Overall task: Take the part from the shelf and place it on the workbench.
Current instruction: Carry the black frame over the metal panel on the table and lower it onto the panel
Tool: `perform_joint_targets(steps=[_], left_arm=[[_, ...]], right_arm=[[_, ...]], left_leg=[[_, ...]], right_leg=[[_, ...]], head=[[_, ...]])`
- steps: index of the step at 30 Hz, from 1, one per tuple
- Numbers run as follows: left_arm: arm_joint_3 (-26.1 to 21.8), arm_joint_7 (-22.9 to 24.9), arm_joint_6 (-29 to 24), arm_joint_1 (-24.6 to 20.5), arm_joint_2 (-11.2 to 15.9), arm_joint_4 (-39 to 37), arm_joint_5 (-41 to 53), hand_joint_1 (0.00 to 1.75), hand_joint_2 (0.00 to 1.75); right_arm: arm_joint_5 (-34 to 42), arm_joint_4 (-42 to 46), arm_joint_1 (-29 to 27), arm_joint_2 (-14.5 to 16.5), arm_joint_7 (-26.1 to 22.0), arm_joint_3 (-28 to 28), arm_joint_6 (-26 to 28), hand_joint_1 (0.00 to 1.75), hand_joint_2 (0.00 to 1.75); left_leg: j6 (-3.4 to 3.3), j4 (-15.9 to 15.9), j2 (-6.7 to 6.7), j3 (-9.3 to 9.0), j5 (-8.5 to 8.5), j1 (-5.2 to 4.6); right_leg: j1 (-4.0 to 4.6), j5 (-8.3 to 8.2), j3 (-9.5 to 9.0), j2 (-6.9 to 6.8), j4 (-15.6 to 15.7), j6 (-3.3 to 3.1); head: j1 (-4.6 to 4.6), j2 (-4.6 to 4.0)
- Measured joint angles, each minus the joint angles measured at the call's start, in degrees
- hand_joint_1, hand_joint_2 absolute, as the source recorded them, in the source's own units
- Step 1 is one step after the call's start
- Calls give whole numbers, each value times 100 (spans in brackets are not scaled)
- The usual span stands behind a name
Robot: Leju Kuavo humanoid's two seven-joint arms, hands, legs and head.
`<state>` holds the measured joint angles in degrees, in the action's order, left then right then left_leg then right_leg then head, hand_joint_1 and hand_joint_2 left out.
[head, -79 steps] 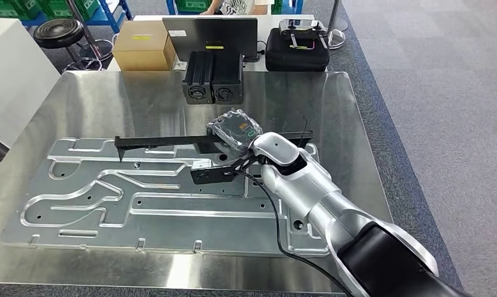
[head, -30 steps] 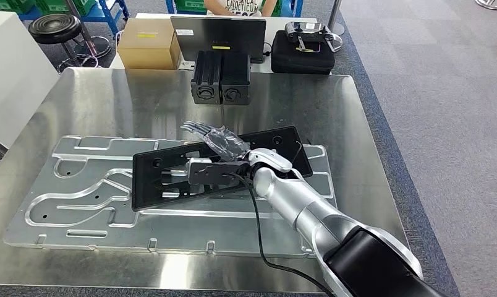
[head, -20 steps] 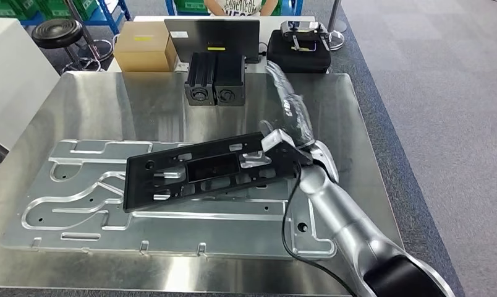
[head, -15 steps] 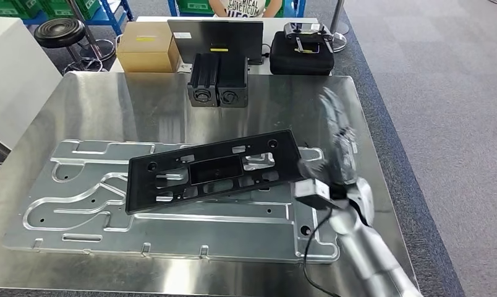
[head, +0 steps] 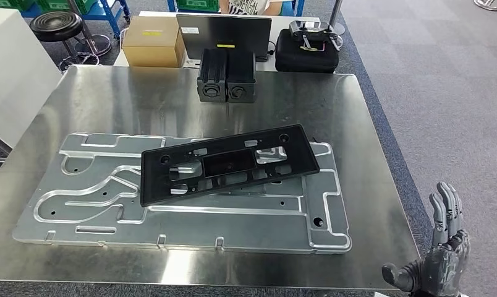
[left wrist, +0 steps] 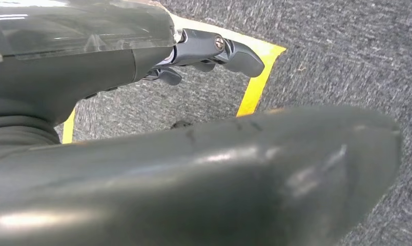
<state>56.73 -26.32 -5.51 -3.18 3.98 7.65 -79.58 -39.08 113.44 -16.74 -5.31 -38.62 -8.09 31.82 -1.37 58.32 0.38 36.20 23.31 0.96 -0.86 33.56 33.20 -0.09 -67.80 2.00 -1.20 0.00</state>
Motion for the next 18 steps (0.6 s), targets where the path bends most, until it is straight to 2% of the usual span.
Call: perform_joint_targets(steps=[2, 3, 4, 6, 7, 8, 9, 11, 12, 13, 14, 15, 16, 17, 18], left_arm=[[10, 4, 3, -22, -12, 0, -11, 0, 0], [14, 8, 4, -28, -19, 0, -19, 0, 0], [16, 15, 4, -30, -25, 0, -29, 0, 0], [20, 35, 0, -28, -26, -4, -55, 0, 0], [20, 44, -3, -26, -24, -9, -66, 0, 0], [21, 51, -6, -22, -23, -14, -71, 0, 0], [22, 57, -8, -20, -23, -19, -75, 0, 0], [23, 65, -9, -20, -28, -20, -75, 0, 0], [23, 67, -9, -22, -28, -20, -75, 0, 0], [23, 68, -10, -24, -28, -20, -75, 0, 0], [23, 68, -10, -24, -28, -20, -75, 0, 0], [23, 68, -11, -26, -28, -20, -75, 0, 0], [23, 68, -11, -30, -27, -20, -75, 0, 0], [23, 67, -11, -38, -23, -20, -75, 0, 0], [23, 68, -11, -44, -20, -21, -75, 0, 0]], right_arm=[[-31, 70, -11, 20, 33, -63, -38, 0, 0], [-49, 106, -17, 32, 47, -93, -53, 0, 0], [-76, 138, -23, 43, 61, -123, -74, 0, 0], [-126, 179, -45, 74, 87, -162, -119, 0, 0], [-145, 194, -53, 91, 101, -169, -136, 0, 0], [-154, 208, -62, 110, 108, -171, -145, 0, 0], [-161, 220, -72, 130, 114, -172, -148, 0, 0], [-168, 233, -90, 159, 120, -176, -150, 0, 0], [-171, 234, -98, 173, 121, -177, -150, 0, 0], [-173, 234, -104, 183, 121, -179, -150, 0, 0], [-174, 234, -108, 192, 122, -181, -150, 0, 0], [-175, 235, -112, 198, 122, -184, -149, 0, 0], [-175, 239, -115, 202, 122, -187, -148, 0, 0], [-175, 245, -117, 205, 122, -189, -148, 0, 0], [-177, 252, -119, 208, 122, -192, -148, 0, 0]], left_leg=[[46, 0, -3, 53, -86, -6], [78, -6, -6, 51, -126, -9], [116, -21, -8, 42, -169, -8], [192, -61, -12, 42, -252, -6], [224, -35, -15, 79, -199, -7], [248, 85, -18, 139, -27, -8], [267, 320, -22, 220, 246, -6], [297, 1031, -23, 367, 843, -4], [307, 1353, -23, 393, 978, -4], [309, 1540, -23, 349, 975, -5], [300, 1529, -23, 212, 862, -6], [279, 1297, -23, -32, 709, -11], [247, 903, -25, -358, 616, -18], [210, 433, -25, -697, 612, -34], [174, 73, -27, -937, 650, -53]], right_leg=[[24, -190, -560, 1, 820, -56], [42, -220, -718, 4, 1060, -86], [63, -223, -778, 7, 1164, -116], [64, -319, -722, 7, 1188, -192], [50, -384, -668, 1, 1208, -240], [33, -463, -600, -6, 1234, -283], [18, -543, -521, -12, 1251, -314], [34, -672, -358, -19, 1245, -342], [44, -730, -275, -20, 1233, -343], [54, -787, -190, -22, 1216, -341], [62, -838, -104, -22, 1191, -335], [68, -883, -20, -21, 1159, -324], [70, -920, 50, -22, 1122, -310], [79, -951, 109, -21, 1082, -289], [84, -984, 143, -25, 1053, -260]], head=[[0, 0], [1, 0], [2, 0], [3, 0], [3, 0], [3, 0], [3, 0], [2, 0], [2, 0], [2, 0], [2, 0], [2, 0], [2, 0], [2, 0], [2, 0]])
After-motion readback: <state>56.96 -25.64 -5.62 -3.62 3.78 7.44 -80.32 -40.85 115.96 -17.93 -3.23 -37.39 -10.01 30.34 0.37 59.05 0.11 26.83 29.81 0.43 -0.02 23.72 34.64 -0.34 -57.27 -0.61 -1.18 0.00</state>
